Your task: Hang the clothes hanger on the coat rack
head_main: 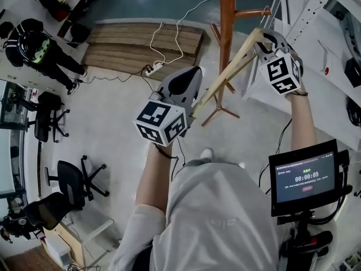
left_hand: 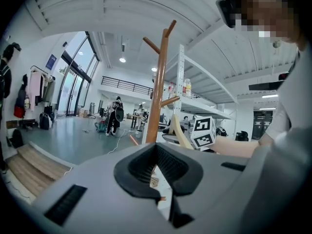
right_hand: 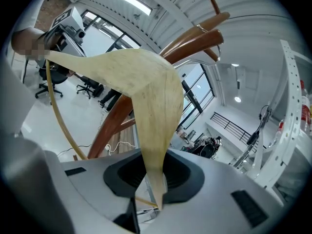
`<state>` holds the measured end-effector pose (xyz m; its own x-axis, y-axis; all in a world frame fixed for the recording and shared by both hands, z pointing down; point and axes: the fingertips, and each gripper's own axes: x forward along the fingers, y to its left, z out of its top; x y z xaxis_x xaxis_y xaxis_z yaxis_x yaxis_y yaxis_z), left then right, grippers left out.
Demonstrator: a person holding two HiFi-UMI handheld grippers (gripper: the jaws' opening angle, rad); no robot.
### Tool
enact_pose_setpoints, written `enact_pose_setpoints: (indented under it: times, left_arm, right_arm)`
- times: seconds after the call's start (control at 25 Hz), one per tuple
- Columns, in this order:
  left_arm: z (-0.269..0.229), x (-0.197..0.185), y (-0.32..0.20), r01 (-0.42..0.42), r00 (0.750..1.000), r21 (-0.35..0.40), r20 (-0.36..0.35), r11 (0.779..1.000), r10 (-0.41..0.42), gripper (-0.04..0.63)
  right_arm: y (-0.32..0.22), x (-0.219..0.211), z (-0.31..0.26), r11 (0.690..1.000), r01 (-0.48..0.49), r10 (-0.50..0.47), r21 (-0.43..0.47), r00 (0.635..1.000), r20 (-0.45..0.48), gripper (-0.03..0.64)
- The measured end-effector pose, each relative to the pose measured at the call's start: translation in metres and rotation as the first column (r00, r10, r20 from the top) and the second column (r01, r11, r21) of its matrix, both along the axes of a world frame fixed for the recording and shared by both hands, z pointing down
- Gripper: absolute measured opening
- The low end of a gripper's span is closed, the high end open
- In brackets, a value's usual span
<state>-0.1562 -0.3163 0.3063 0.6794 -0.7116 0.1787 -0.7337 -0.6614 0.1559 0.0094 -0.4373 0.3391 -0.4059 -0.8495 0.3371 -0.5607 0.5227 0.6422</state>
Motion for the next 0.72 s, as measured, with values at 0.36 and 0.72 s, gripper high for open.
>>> enact_pose_setpoints:
  times: [0.36, 0.72]
  left_arm:
    - [0.039, -0.017, -0.005, 0.031, 0.999, -0.035, 0.015, 0.999, -0.030, 0.002]
    - [0.041, -0.033, -0.005, 0.064, 0.998, -0.058, 0.012, 0.996, -0.063, 0.002]
  right_arm:
    - [-0.009, -0.021, 0.041, 1.000, 0.022, -0.022, -0.021, 1.000, -0.014, 0.089]
    - [-0.012, -0.044, 0.049, 1.000, 0.022, -0.022, -0.007, 0.998, -0.057, 0.089]
